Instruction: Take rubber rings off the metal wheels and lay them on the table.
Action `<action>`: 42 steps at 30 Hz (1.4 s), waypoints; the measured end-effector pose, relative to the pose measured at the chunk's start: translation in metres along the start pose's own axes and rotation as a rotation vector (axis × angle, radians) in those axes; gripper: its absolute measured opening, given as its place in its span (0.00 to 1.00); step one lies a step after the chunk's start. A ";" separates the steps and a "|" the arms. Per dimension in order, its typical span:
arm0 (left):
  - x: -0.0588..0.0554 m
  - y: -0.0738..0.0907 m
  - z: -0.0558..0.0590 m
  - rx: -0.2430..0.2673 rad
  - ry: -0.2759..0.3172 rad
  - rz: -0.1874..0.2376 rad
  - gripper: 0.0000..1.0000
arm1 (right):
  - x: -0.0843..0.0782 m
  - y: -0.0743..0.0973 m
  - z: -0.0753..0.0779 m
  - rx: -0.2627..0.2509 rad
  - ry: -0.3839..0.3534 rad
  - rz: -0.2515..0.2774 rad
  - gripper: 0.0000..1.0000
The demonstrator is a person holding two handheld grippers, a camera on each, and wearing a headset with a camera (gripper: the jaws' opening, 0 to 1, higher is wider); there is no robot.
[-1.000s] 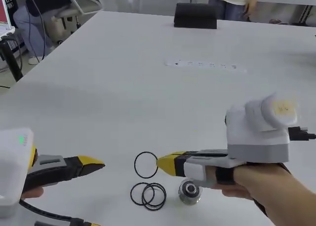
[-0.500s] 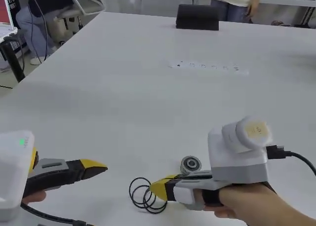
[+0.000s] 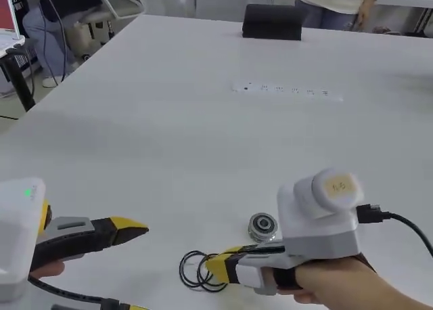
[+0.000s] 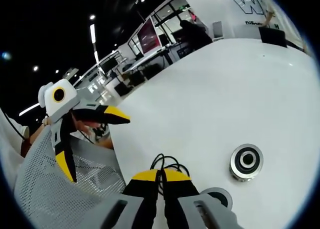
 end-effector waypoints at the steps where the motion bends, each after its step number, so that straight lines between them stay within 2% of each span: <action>1: 0.000 0.000 0.000 0.000 0.001 0.001 0.73 | 0.000 0.000 0.000 -0.001 -0.003 0.000 0.00; 6: 0.000 0.000 0.000 -0.002 0.003 0.002 0.73 | -0.003 -0.001 0.003 -0.012 0.013 -0.017 0.02; 14: 0.000 0.000 0.000 -0.001 0.004 0.005 0.73 | 0.002 0.002 0.008 -0.044 0.054 -0.001 0.04; 21: 0.001 0.001 -0.001 0.003 0.002 0.013 0.73 | 0.013 0.010 0.009 -0.042 0.041 0.030 0.05; 27: 0.002 0.001 0.000 0.003 -0.005 0.012 0.73 | 0.027 0.023 0.000 -0.023 0.131 0.074 0.08; 32: 0.002 0.001 0.001 0.002 -0.012 0.009 0.74 | 0.025 0.028 -0.005 -0.011 0.214 0.067 0.10; 37: 0.003 0.001 0.001 0.002 -0.027 0.002 0.75 | 0.031 0.036 -0.008 0.010 0.232 0.072 0.15; 42: 0.003 0.001 0.002 -0.002 -0.036 -0.005 0.76 | 0.039 0.049 -0.005 -0.007 0.277 0.086 0.22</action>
Point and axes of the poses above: the centre of the closed fingertips' face, and the gripper's own axes: y roughly backward along the fingers, z roughly to its right, x roughly out of its top, the point moved 1 cm from there along y, roughly backward along the fingers, and after that the axes turned 12 degrees about -x, right-handed, at the moved point
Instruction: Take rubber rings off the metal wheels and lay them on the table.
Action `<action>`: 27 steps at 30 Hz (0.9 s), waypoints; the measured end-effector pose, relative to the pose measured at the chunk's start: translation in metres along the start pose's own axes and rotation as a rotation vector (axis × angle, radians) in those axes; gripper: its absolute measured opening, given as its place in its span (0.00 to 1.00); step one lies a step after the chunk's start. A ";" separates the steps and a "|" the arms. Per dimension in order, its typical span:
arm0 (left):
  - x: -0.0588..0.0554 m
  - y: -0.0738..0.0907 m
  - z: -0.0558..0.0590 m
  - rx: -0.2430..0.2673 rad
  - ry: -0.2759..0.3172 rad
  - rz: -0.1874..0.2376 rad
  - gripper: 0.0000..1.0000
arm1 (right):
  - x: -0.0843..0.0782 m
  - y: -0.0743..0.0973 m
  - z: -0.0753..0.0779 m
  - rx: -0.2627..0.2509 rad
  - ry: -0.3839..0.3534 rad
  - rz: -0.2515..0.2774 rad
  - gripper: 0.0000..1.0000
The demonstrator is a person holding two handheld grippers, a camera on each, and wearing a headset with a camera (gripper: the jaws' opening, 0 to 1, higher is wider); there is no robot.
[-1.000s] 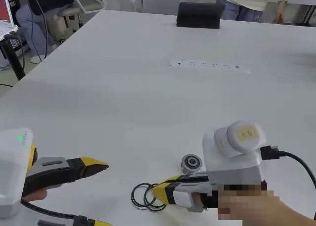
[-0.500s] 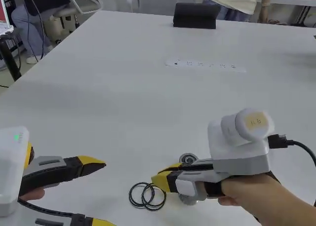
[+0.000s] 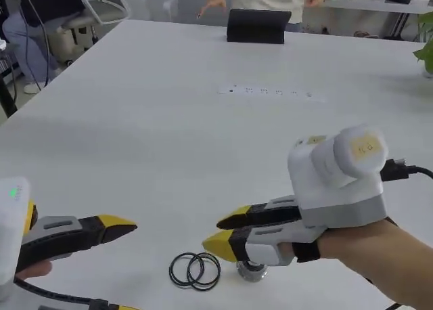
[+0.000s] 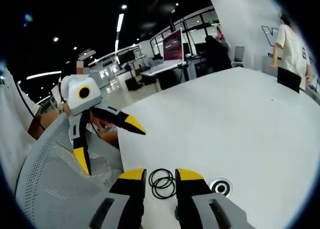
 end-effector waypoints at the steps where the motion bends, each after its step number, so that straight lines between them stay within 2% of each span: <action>1: 0.000 0.000 0.000 0.000 -0.001 0.000 0.77 | 0.001 0.002 0.001 -0.001 -0.001 0.004 0.23; 5: 0.000 0.001 0.000 0.000 -0.011 -0.004 0.77 | 0.004 0.014 0.005 -0.007 0.002 0.019 0.30; 10: 0.001 0.001 0.002 -0.008 -0.030 -0.020 0.80 | 0.004 0.032 0.015 -0.039 0.013 0.035 0.37; 18: 0.003 0.001 0.002 -0.007 -0.032 -0.017 0.83 | 0.012 0.068 0.026 -0.039 -0.046 0.117 0.48; 20: 0.002 0.001 0.001 -0.007 -0.028 -0.016 0.83 | 0.010 0.076 0.032 -0.059 -0.048 0.130 0.50; 24: -0.001 0.002 0.001 -0.011 -0.021 -0.028 0.84 | -0.003 0.087 0.047 -0.124 -0.056 0.118 0.52; 27: -0.003 0.002 0.000 -0.009 -0.016 -0.037 0.85 | -0.009 0.096 0.052 -0.143 -0.075 0.134 0.55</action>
Point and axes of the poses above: the centre of the closed fingertips' face, and the gripper's own axes: y roughly backward along the fingers, z roughly to its right, x roughly out of its top, the point moved 1 cm from there along y, roughly backward along the fingers, and after that the axes turned 12 degrees about -x, right-handed, at the moved point
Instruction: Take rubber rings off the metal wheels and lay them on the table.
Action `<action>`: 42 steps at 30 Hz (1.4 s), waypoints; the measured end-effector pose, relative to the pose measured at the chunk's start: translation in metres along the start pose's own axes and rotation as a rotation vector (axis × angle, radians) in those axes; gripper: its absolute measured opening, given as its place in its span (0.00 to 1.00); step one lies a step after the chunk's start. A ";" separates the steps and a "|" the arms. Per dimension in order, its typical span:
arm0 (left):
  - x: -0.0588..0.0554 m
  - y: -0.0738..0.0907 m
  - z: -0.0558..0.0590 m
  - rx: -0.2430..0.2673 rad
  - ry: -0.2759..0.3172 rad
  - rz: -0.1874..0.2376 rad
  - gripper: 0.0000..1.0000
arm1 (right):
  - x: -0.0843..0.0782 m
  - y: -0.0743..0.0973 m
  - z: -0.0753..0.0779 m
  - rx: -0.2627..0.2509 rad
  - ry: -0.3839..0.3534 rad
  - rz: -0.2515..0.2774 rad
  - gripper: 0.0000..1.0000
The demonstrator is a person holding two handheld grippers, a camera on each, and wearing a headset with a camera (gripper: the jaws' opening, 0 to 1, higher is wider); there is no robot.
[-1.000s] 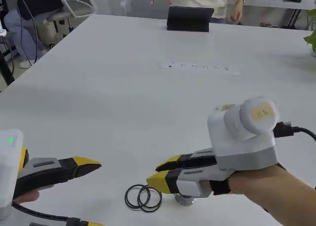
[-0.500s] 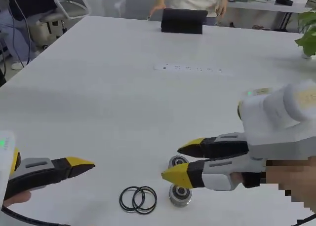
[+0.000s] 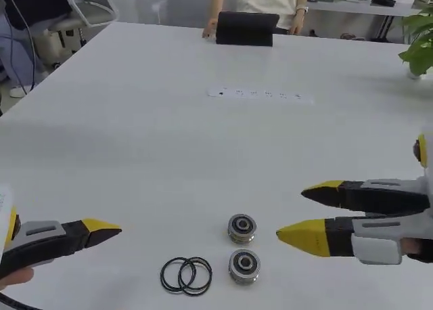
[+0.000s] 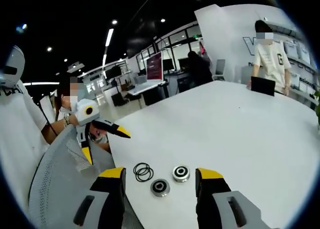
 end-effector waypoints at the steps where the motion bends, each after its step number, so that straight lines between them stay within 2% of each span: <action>1: 0.000 0.000 0.000 0.000 0.001 0.001 0.85 | -0.002 0.003 0.003 -0.009 -0.013 0.008 0.56; 5: 0.000 0.000 -0.003 0.008 0.009 0.004 0.87 | -0.016 0.008 0.010 -0.033 -0.039 -0.001 0.57; 11: -0.001 0.001 -0.005 0.018 0.018 0.005 0.90 | -0.043 0.013 0.017 -0.066 -0.028 -0.044 0.60; 15: -0.003 0.002 -0.007 0.025 0.029 0.005 0.90 | -0.059 0.015 0.021 -0.084 -0.093 -0.045 0.61; 23: -0.006 0.005 -0.011 0.047 0.046 0.012 0.93 | -0.091 0.018 0.024 -0.112 -0.132 -0.108 0.64; 31: -0.008 0.009 -0.016 0.080 0.060 0.022 0.97 | -0.102 0.021 0.030 -0.141 -0.152 -0.125 0.73; 42: -0.013 0.011 -0.018 0.102 0.076 0.010 0.99 | -0.103 0.021 0.032 -0.159 -0.149 -0.124 0.85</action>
Point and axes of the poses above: the centre of the closed fingertips' face, and the gripper's own axes: y roughly backward along the fingers, z roughly to its right, x roughly out of its top, the point moved 1 cm from there along y, roughly backward along the fingers, and after that the axes turned 12 degrees about -x, right-handed, at the moved point
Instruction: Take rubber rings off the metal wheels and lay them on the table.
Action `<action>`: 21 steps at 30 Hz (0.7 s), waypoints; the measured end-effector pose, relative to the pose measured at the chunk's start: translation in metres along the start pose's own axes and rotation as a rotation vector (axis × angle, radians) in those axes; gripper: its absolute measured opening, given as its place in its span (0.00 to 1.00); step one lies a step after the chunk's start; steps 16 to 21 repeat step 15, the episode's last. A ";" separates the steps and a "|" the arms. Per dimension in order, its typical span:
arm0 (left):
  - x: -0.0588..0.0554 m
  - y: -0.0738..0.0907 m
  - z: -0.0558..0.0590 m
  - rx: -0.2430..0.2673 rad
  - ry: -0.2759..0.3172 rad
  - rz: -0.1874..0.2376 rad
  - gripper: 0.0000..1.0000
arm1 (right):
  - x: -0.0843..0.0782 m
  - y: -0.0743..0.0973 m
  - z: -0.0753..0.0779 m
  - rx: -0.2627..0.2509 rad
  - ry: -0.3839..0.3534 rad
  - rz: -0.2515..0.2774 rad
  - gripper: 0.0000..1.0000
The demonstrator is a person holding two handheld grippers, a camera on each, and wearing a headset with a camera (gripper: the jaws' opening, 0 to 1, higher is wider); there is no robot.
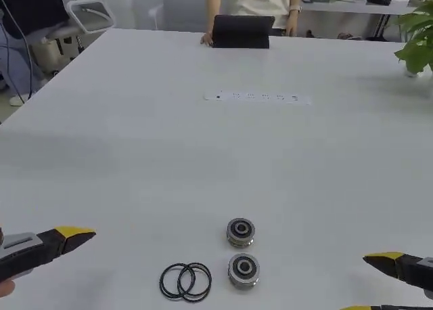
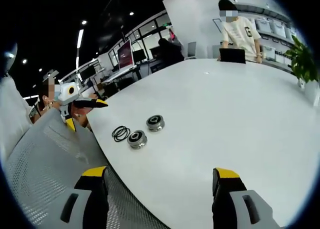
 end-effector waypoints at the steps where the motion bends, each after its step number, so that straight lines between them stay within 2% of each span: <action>1: 0.000 0.000 0.000 0.003 0.001 0.001 0.99 | 0.000 0.000 0.000 -0.001 0.001 -0.001 0.86; 6: 0.000 0.001 -0.001 0.006 0.004 0.002 0.99 | 0.000 0.000 0.001 -0.012 0.007 0.003 0.89; 13: 0.001 0.001 -0.001 0.003 0.002 0.001 0.99 | 0.004 0.001 0.006 -0.048 0.007 0.029 0.99; 21: 0.001 0.001 -0.001 0.004 0.001 0.001 0.99 | 0.004 0.002 0.007 -0.052 0.005 0.036 0.99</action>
Point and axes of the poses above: the centre of the closed fingertips' face, and the gripper's own axes: y roughly backward along the fingers, z roughly to its right, x roughly out of its top, the point moved 1 cm from there along y, roughly backward along the fingers, and after that the axes turned 12 degrees about -x, right-handed, at the moved point
